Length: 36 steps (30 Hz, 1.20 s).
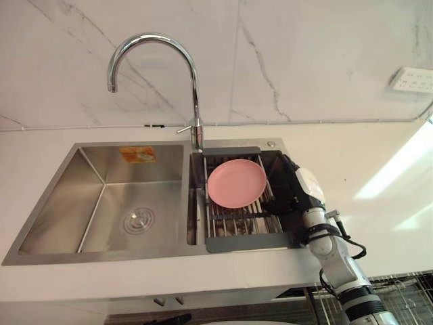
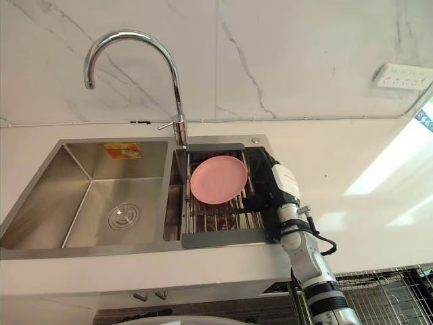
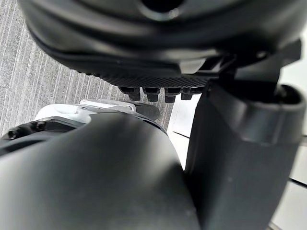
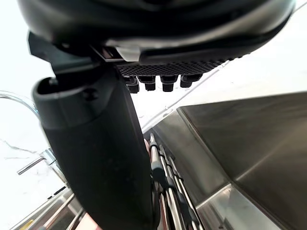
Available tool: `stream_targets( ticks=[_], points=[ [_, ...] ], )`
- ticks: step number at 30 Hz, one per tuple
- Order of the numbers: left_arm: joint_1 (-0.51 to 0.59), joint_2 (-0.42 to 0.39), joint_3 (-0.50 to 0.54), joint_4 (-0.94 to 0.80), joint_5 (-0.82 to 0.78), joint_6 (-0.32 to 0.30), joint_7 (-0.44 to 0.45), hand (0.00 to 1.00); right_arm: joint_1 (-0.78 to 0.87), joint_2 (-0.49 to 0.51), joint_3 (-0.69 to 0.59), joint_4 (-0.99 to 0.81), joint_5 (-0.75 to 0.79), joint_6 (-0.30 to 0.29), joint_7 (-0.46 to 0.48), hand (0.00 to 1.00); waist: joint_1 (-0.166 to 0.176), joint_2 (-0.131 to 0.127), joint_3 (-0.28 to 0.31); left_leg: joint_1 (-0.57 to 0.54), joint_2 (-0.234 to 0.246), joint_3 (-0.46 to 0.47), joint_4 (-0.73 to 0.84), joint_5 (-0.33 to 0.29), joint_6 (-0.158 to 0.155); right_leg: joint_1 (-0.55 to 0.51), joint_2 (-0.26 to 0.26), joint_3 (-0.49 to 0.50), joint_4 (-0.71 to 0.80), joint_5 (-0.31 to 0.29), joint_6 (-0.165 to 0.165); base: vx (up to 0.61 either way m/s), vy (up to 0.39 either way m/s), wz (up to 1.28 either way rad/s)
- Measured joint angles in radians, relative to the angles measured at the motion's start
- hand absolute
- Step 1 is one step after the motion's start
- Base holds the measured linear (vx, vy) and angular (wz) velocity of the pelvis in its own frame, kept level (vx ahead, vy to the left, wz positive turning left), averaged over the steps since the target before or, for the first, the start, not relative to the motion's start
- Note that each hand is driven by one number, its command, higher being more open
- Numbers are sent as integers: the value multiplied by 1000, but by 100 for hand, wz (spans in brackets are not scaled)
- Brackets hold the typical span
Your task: Walk over to the sink, pick up the cup, carry it to the dishwasher, place the cup inside the dishwasher, then close the dishwasher door
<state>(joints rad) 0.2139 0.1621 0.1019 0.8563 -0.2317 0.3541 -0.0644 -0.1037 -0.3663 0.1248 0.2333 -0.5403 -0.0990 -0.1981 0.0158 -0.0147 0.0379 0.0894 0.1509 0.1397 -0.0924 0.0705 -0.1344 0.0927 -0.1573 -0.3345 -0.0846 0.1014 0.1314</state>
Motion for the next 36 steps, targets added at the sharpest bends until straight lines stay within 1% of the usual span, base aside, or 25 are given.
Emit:
stream_targets(
  ticks=[5,7,12,19,23,26,28,31,36],
  points=[
    [0,0,-1,1,0,-2,-2,100,-26,0,0,26,1,2,-30,100,3,4,2,-2,-1,-13,0,3,0,7,-1,-13,0,0,0,-22,-4,8],
    [0,-2,-1,1,0,-4,-4,100,-39,0,-1,36,1,17,-46,100,8,8,4,-3,-4,-22,0,7,1,11,-3,-23,0,0,0,-36,-5,11],
    [0,-4,-1,0,0,-4,-8,100,-46,0,-1,45,0,29,-59,100,16,11,3,-12,-9,-41,-1,13,4,15,-4,-41,0,0,0,-39,-6,12],
    [0,-6,-1,1,1,-21,-15,100,-87,0,7,136,-8,38,-52,100,27,12,3,-18,-11,-50,-1,16,5,16,-5,-51,0,0,0,-18,-2,3],
    [0,-7,-1,0,19,-27,-18,100,-113,0,41,166,-54,38,-31,100,28,13,4,-19,-13,-51,-1,16,5,16,-7,-53,0,0,1,0,0,0],
    [0,-7,-1,0,19,-29,-21,100,-139,-1,59,190,-90,36,-20,100,32,13,4,-20,-16,-52,-1,16,5,16,-10,-54,0,1,2,0,0,0],
    [-1,-8,-1,-1,19,-31,-24,100,-145,-1,64,202,-103,26,-20,100,42,13,4,-21,-18,-54,-1,16,5,16,-12,-57,0,1,2,0,0,0],
    [-1,-8,-1,-1,19,-33,-25,100,-161,-14,80,220,-125,10,-22,100,43,13,4,-22,-20,-57,-1,17,6,16,-14,-59,0,1,3,-9,-1,1],
    [-2,-8,-1,-2,19,-38,-28,100,-161,-26,81,228,-162,-14,-66,100,43,11,12,-25,-23,-62,-1,19,9,17,-16,-64,0,2,4,-11,-2,2]
  ],
)
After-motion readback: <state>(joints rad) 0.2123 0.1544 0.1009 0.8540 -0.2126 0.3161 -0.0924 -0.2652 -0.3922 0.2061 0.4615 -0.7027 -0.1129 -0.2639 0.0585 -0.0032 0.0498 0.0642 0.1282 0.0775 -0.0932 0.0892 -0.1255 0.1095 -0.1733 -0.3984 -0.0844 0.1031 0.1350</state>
